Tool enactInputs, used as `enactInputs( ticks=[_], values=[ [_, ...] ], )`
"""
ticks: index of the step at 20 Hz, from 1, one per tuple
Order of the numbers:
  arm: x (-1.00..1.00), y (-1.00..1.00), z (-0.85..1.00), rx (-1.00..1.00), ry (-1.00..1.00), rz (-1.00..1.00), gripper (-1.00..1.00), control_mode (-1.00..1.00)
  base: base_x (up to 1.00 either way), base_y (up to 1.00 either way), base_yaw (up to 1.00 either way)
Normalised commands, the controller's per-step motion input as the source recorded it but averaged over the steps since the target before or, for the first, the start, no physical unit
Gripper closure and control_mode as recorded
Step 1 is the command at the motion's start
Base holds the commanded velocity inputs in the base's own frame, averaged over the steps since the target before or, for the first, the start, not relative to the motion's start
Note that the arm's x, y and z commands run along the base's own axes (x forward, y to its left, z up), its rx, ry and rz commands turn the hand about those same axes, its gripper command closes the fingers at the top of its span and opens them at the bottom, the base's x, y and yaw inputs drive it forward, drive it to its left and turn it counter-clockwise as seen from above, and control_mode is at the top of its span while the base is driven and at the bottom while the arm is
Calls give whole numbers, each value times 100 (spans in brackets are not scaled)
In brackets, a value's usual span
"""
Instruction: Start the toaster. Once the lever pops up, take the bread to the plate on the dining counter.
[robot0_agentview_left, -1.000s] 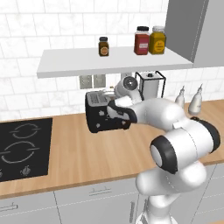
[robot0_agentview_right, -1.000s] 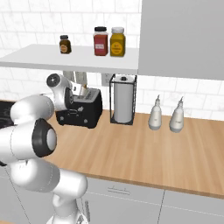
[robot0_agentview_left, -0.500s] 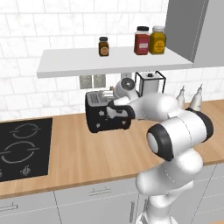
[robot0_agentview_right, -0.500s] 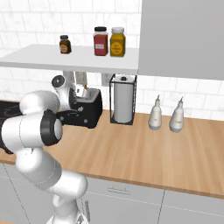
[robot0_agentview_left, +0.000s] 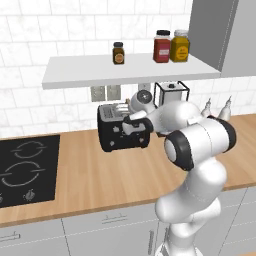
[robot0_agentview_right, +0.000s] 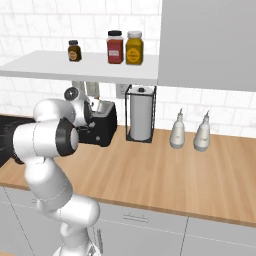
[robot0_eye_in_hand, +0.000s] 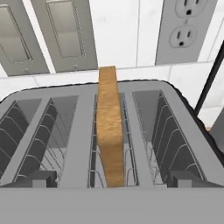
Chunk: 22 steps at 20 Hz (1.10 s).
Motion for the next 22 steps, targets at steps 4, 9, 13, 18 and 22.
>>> enactInputs(
  ticks=[4, 9, 13, 18, 22],
  values=[
    [32, 0, -11, 0, 0, 0, -100, -100, 0, 0, 0],
    [34, -4, -4, 0, 0, 0, -100, -100, 0, 0, 0],
    [35, 0, -6, 0, 0, 0, -100, -100, 0, 0, 0],
    [35, 0, -9, 0, 0, 0, -100, -100, 0, 0, 0],
    [16, 0, -17, -1, 0, 0, 100, -100, 0, 0, 0]
  ],
)
